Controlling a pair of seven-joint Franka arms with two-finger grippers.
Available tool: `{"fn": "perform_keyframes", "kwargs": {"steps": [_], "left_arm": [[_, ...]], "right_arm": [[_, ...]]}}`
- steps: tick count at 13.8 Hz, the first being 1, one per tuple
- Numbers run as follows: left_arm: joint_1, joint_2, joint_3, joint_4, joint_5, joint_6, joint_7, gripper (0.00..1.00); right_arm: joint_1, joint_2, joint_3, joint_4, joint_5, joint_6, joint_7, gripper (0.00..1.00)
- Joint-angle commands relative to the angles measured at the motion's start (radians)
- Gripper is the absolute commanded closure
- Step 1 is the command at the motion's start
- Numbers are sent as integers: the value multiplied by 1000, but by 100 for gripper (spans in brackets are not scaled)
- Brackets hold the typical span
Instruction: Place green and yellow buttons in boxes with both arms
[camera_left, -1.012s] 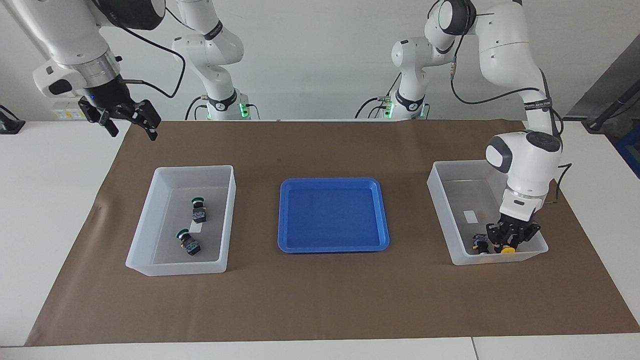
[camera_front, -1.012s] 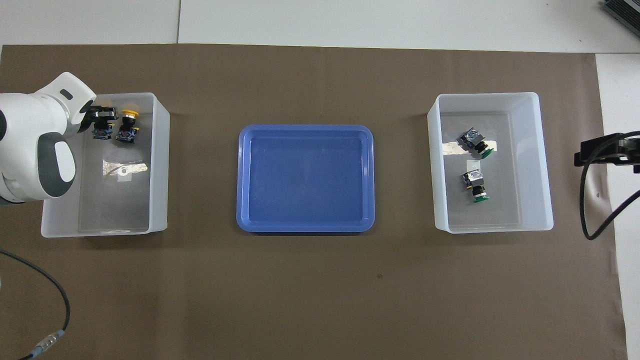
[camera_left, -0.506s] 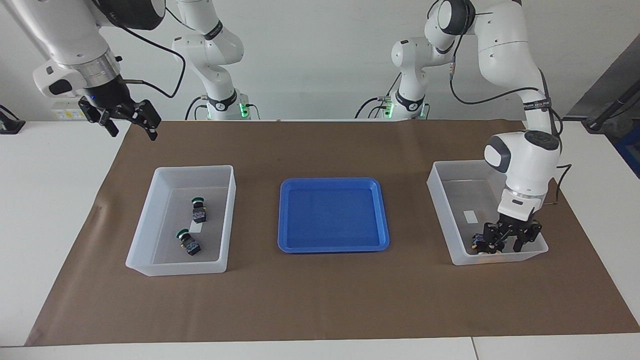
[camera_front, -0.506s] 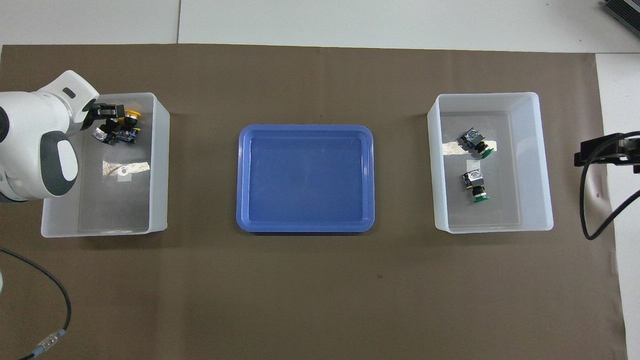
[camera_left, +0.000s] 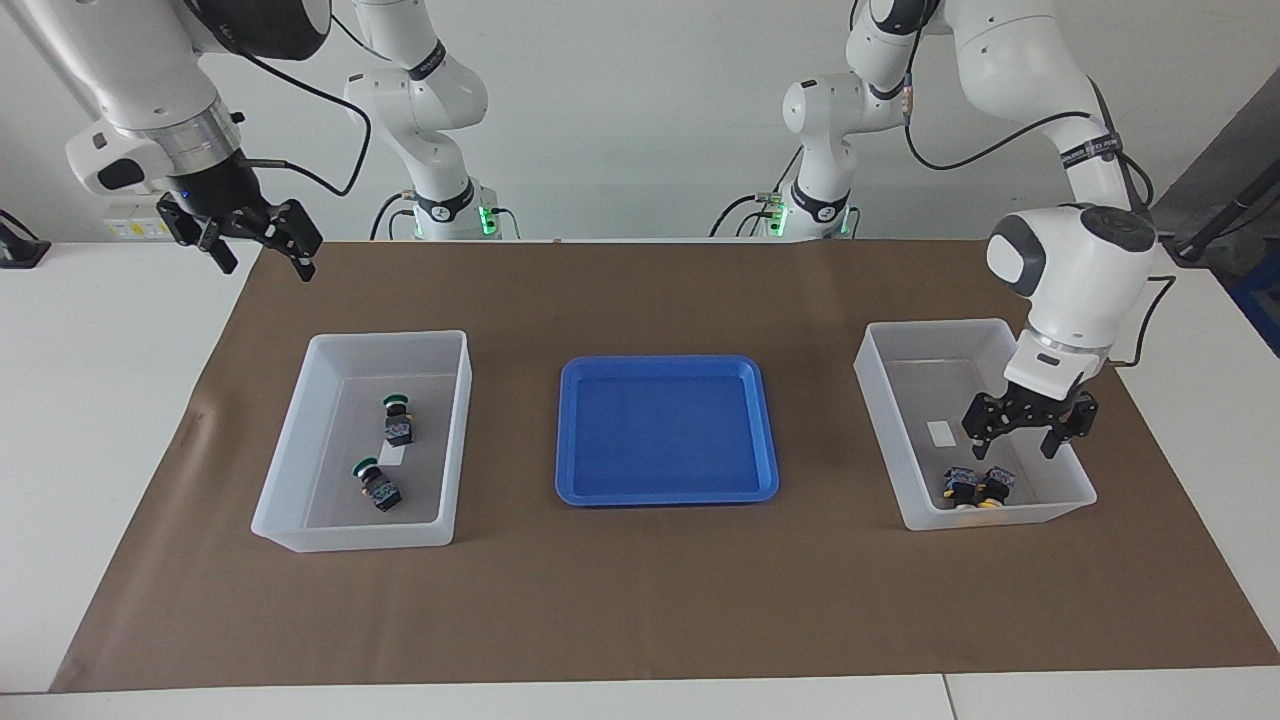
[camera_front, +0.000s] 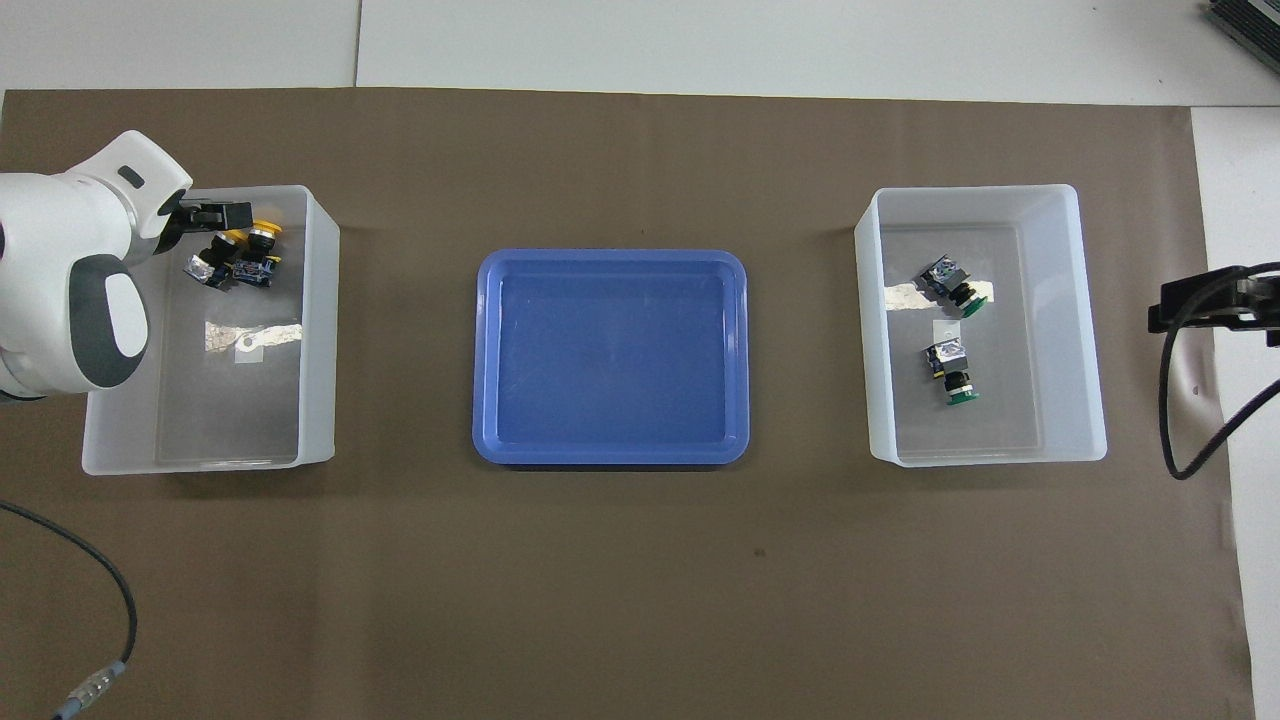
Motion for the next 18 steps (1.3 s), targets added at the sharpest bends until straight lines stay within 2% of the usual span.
{"fn": "perform_keyframes", "kwargs": {"steps": [1,5,6,8,11,16,18], "left_arm": [[-54,-117,10,-74,-22,-142,21,0],[-100,-325,10,-248,-22,-161,-46,0],[-111,-371,10,-273,-22,-178,-69,0],[-117,-414,9,-252,-22,-291,-79,0],[-111,-392,10,-104,-20,-438,-74,0],[-102,-245,15,228,-20,-645,-73,0],[-100,-209,15,308,-23,-702,-73,0]], "right_arm": [[0,-7,-4,-7,3,-12,-16,0],[1,-7,-5,-7,3,-12,-16,0],[0,-7,-4,-7,3,-12,-16,0],[0,-7,-4,-7,3,-13,-16,0],[0,-7,-5,-7,3,-13,-16,0],[1,-7,-5,-7,3,-13,-16,0],[1,-7,-4,-8,3,-13,-16,0]]}}
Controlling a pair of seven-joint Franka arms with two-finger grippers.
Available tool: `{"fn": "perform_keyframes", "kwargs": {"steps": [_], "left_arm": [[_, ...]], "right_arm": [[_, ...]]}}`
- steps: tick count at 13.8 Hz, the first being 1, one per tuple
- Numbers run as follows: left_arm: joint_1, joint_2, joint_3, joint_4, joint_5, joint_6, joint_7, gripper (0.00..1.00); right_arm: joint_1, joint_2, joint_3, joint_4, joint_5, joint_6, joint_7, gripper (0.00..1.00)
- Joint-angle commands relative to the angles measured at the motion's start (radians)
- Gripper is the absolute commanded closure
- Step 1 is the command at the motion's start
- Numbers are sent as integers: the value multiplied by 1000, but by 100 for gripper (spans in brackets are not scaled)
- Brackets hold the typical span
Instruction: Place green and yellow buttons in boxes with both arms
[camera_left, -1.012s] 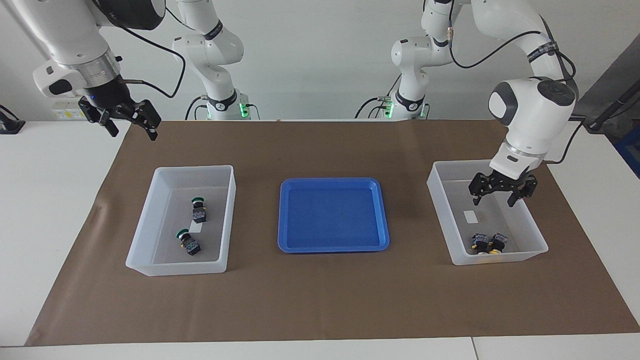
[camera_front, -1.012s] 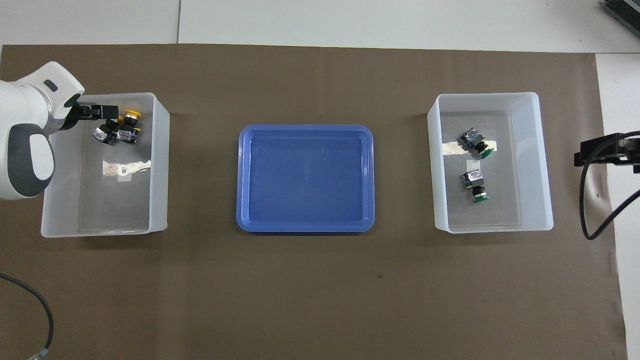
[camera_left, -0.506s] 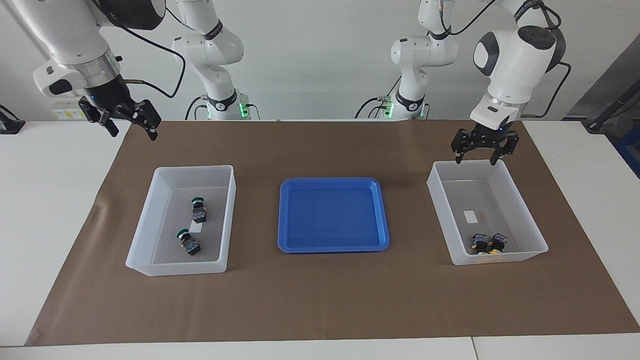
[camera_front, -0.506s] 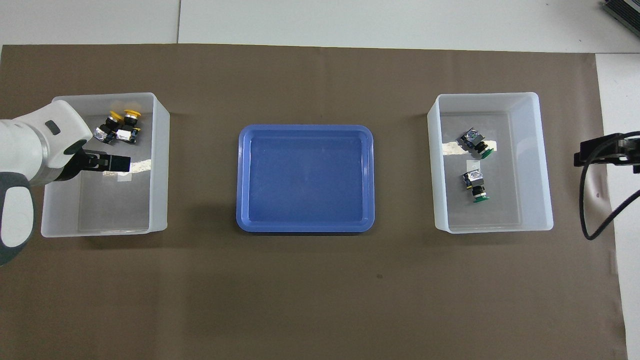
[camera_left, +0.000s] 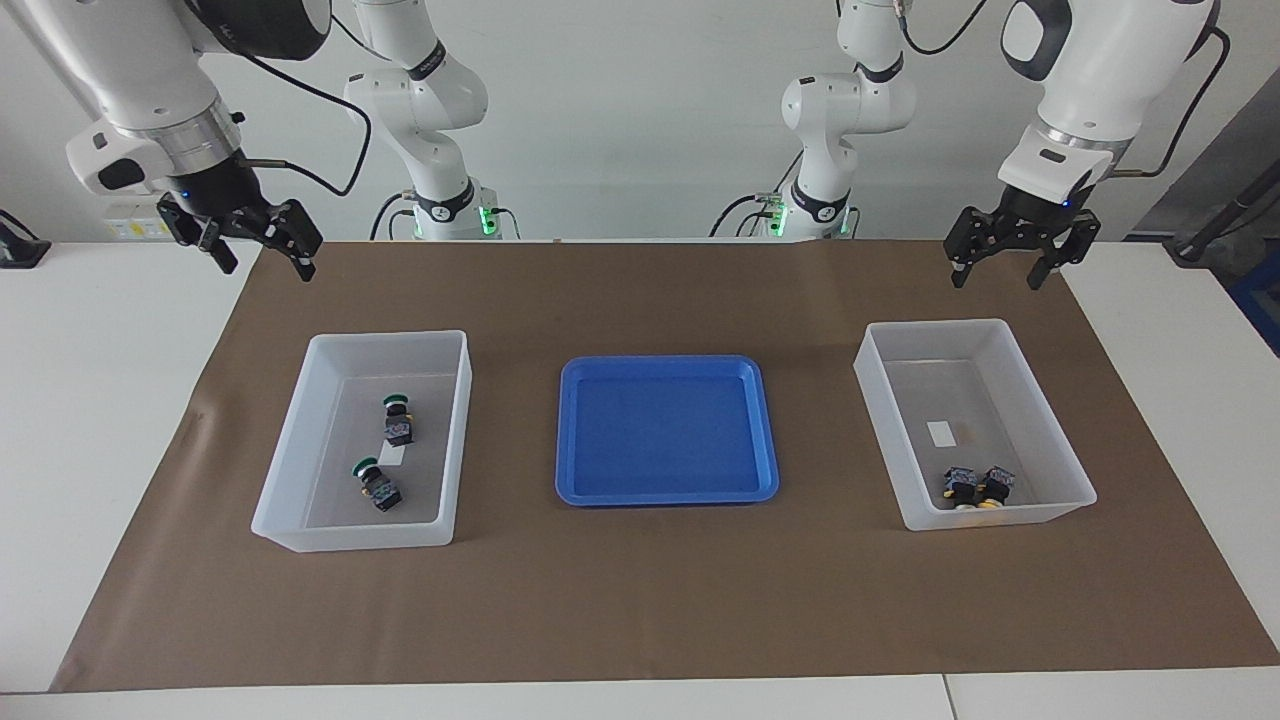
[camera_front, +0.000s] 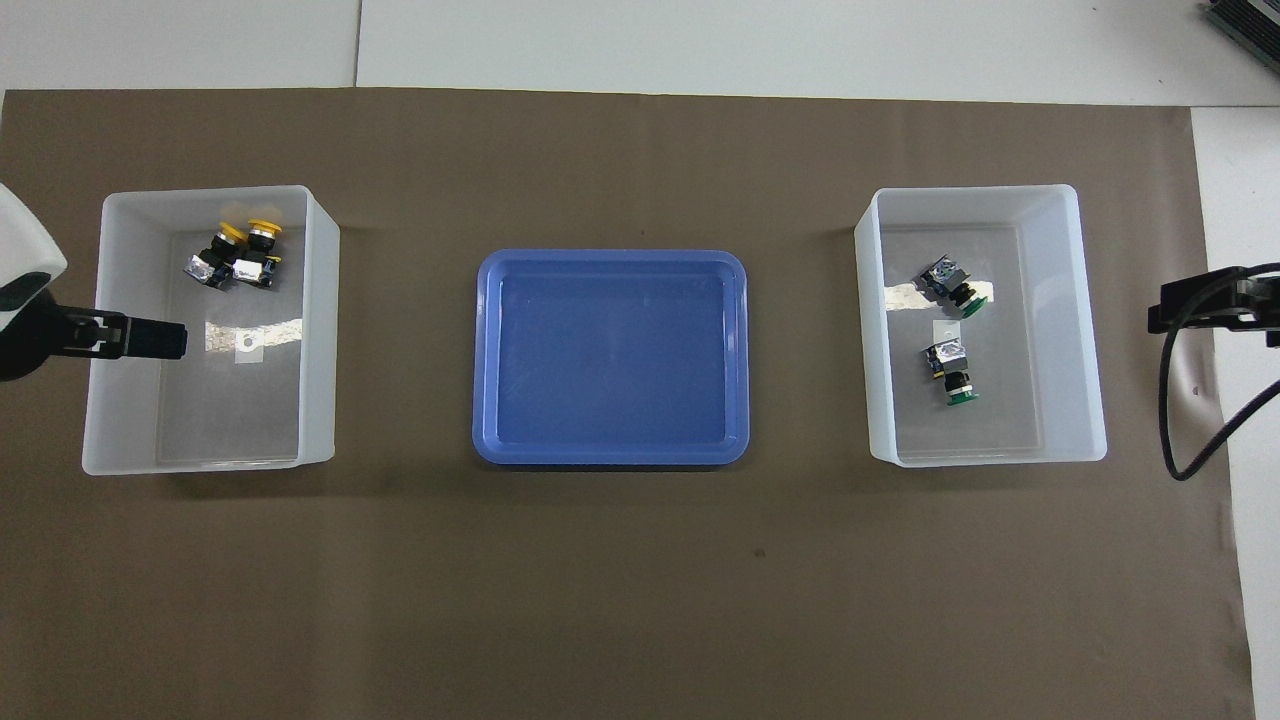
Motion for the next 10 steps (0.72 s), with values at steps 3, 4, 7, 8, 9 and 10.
{"fn": "perform_keyframes", "kwargs": {"steps": [3,4,7,8,9,10], "left_arm": [[2,64,3,106,-18,-158,-12,0],[2,46,5,90,-20,-162,-14,0],[5,33,6,69,-18,-173,-14,0],[9,24,5,61,-18,-170,-17,0],[14,23,6,53,-18,-172,-37,0],[14,16,6,41,-18,-172,-61,0]], "right_arm": [[0,-7,-5,-6,3,-13,-16,0],[0,-7,-4,-6,3,-13,-16,0],[1,-7,-4,-6,3,-13,-16,0],[1,-7,-4,-6,3,-13,-16,0],[0,-7,-4,-6,3,-13,-16,0],[0,-7,-4,-6,2,-13,-16,0]]}}
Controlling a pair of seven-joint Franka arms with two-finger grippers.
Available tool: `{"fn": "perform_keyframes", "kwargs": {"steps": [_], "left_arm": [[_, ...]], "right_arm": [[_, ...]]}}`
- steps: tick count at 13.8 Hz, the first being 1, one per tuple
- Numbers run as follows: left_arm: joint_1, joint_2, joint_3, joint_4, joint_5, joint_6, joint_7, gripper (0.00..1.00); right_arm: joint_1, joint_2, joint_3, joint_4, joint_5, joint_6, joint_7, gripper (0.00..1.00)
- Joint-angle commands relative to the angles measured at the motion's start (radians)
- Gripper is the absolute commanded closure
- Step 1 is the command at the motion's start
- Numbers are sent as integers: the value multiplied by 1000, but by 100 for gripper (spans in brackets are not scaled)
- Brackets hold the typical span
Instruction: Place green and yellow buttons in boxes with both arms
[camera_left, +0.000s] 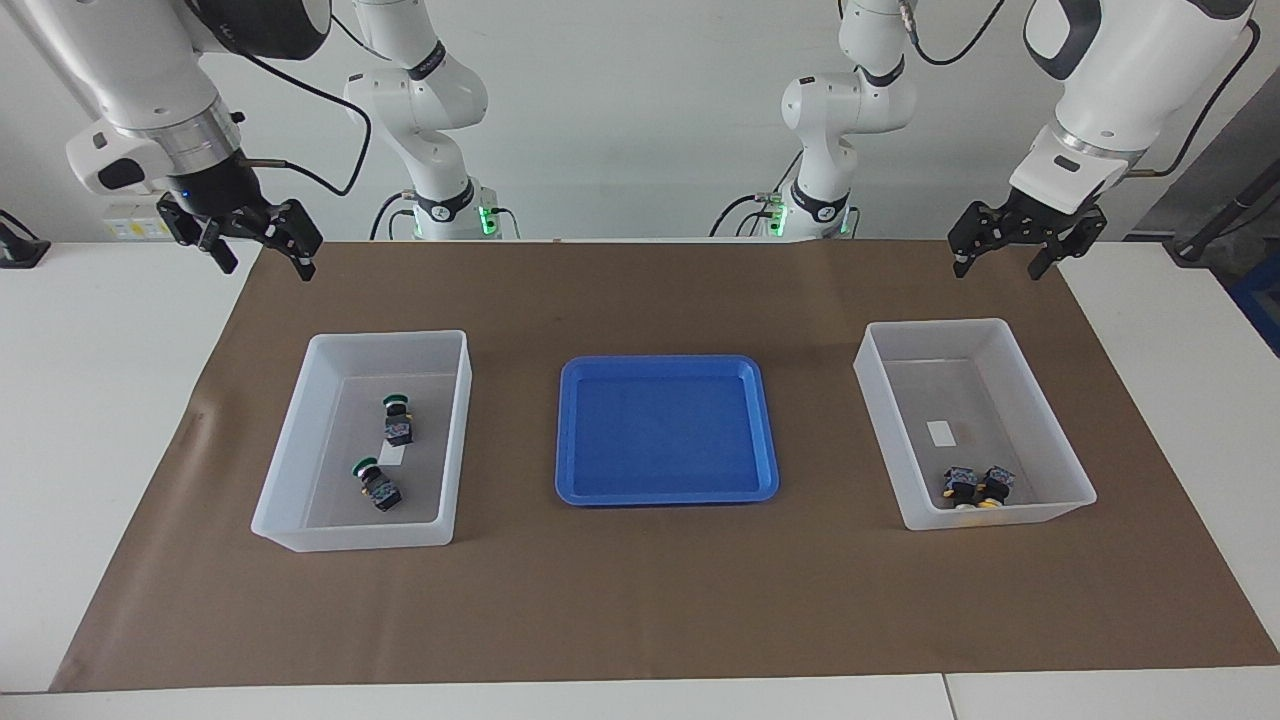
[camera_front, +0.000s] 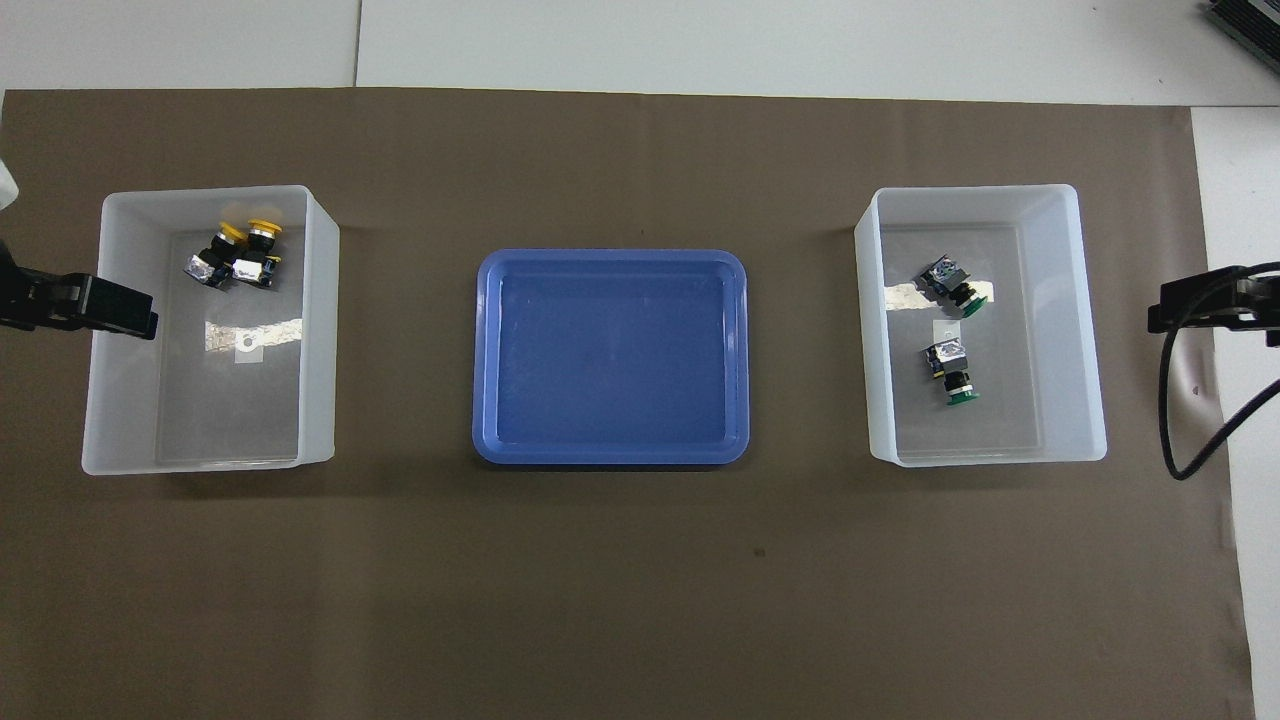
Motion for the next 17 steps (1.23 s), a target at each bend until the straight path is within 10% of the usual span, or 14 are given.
{"fn": "perform_keyframes", "kwargs": {"steps": [1,17], "left_arm": [[6,-40,3,-52,-13,-8,-45,0],[25,-49,3,-72,-10,73,-28,0]], "right_arm": [[-1,-7,-4,-6,3,-13,-16,0],[-1,-7,-5,-6,3,-13,-16,0]]}}
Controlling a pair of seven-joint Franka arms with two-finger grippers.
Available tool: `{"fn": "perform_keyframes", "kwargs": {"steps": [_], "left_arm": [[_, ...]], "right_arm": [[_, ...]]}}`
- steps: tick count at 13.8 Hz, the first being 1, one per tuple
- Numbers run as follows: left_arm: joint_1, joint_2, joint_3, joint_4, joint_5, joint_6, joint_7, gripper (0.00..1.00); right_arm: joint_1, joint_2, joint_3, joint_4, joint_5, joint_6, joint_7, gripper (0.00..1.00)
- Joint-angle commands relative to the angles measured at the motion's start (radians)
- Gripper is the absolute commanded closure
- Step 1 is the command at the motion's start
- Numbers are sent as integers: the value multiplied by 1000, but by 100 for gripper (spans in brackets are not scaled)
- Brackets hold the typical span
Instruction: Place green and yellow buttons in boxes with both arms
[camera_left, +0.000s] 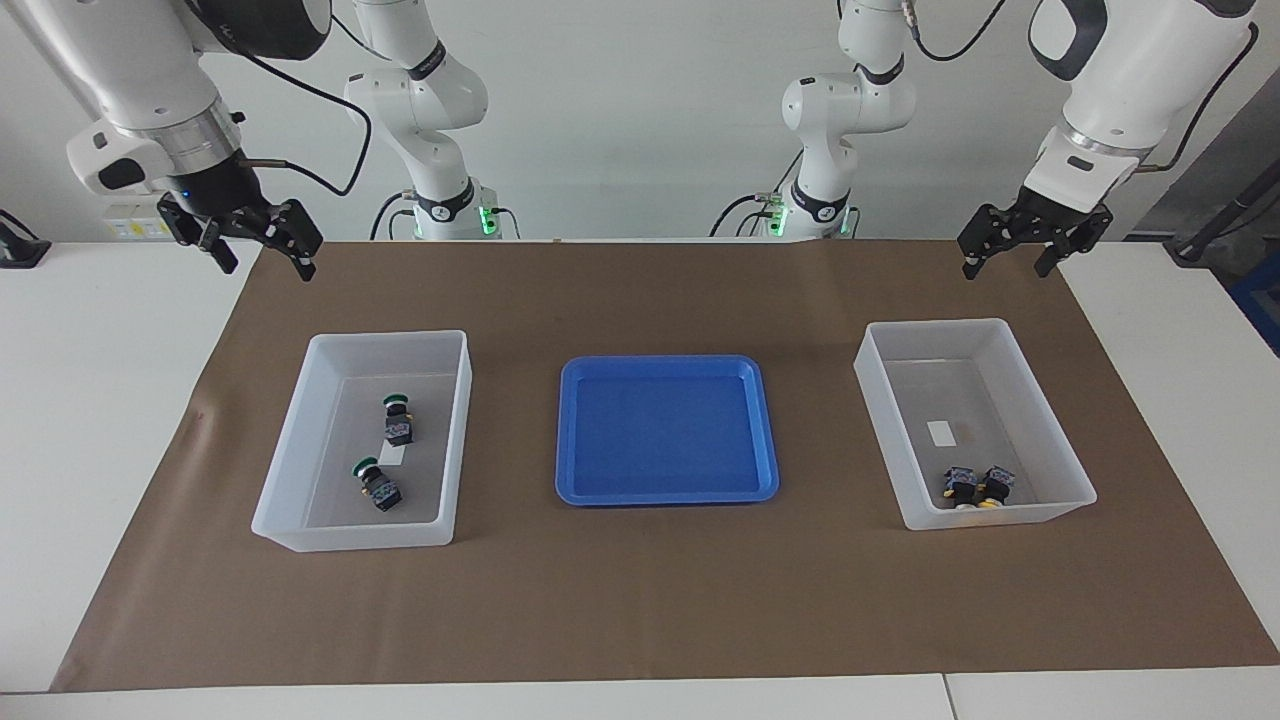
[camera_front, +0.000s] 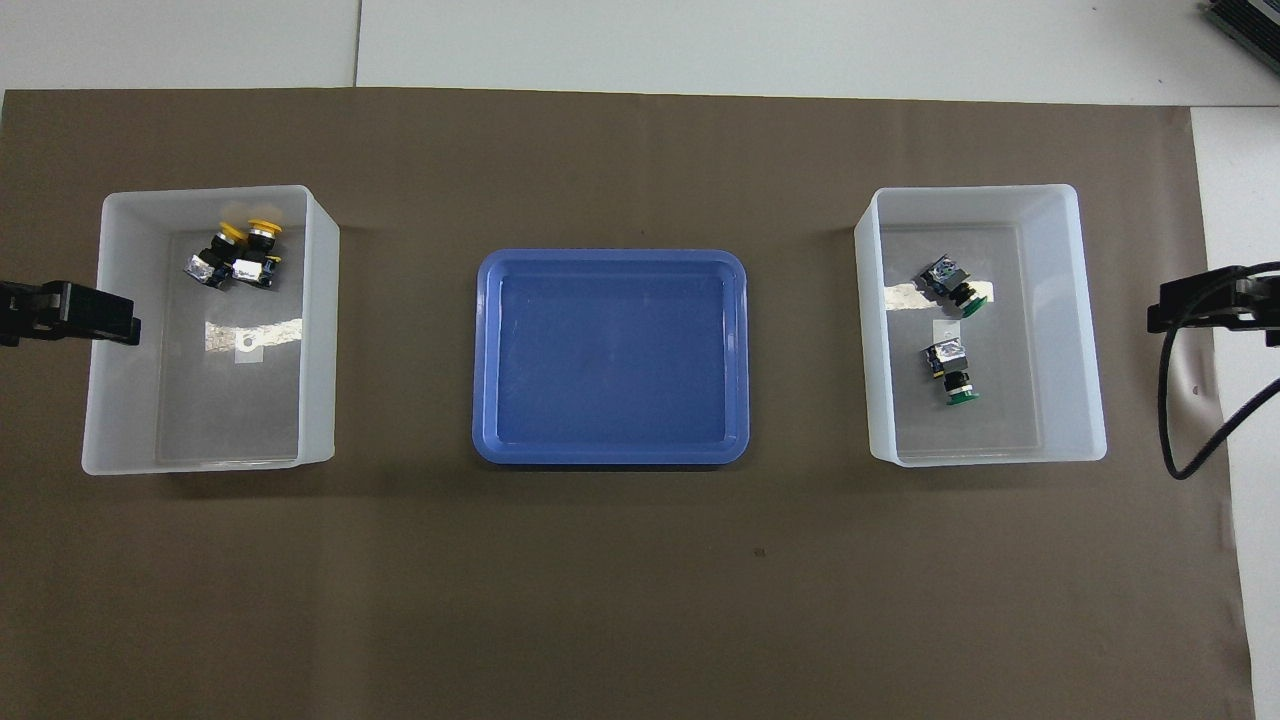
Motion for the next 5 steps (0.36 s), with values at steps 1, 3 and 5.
{"fn": "perform_keyframes", "kwargs": {"steps": [1,3,5], "left_arm": [[9,-8,-3,1,-8,8,6,0],[6,-7,-3,11,-10,1,5,0],[6,-8,-3,8,-10,6,5,0]], "right_arm": [[1,-7,-5,-6,3,-13,-16,0],[-1,-7,-5,-6,3,-13,-16,0],[-1,-7,-5,-6,3,-13,-16,0]]}}
